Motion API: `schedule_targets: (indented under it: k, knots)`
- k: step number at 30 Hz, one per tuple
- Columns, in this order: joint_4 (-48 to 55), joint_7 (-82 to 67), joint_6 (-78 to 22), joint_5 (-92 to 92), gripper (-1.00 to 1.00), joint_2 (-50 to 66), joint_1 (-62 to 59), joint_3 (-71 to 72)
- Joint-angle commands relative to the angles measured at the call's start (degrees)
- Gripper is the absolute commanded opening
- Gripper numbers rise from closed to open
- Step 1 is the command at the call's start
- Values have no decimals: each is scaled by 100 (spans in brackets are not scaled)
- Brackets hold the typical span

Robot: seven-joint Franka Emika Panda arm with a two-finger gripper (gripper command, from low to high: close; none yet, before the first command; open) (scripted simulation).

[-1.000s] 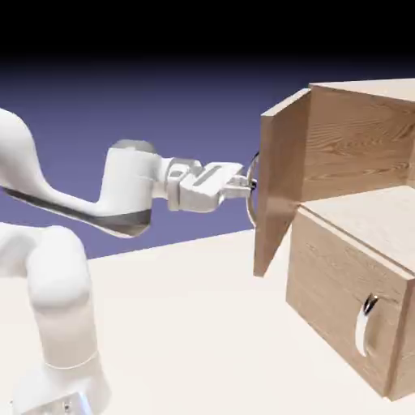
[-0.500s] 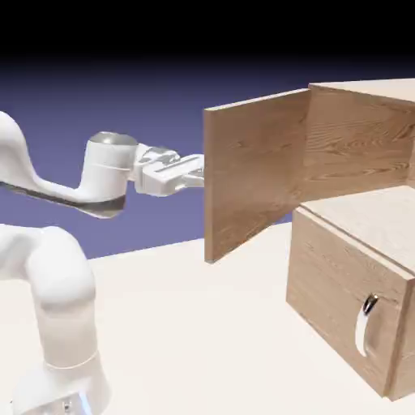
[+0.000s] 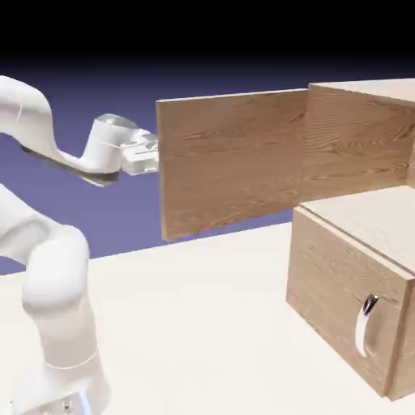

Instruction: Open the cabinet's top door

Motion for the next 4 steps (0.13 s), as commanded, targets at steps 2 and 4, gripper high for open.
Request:
schedule_targets:
  k: [2,4]
  knots:
    - [335,64,-297,123,-100,158,-414,412]
    - [552,97,-476,200,-100,240,-704,692]
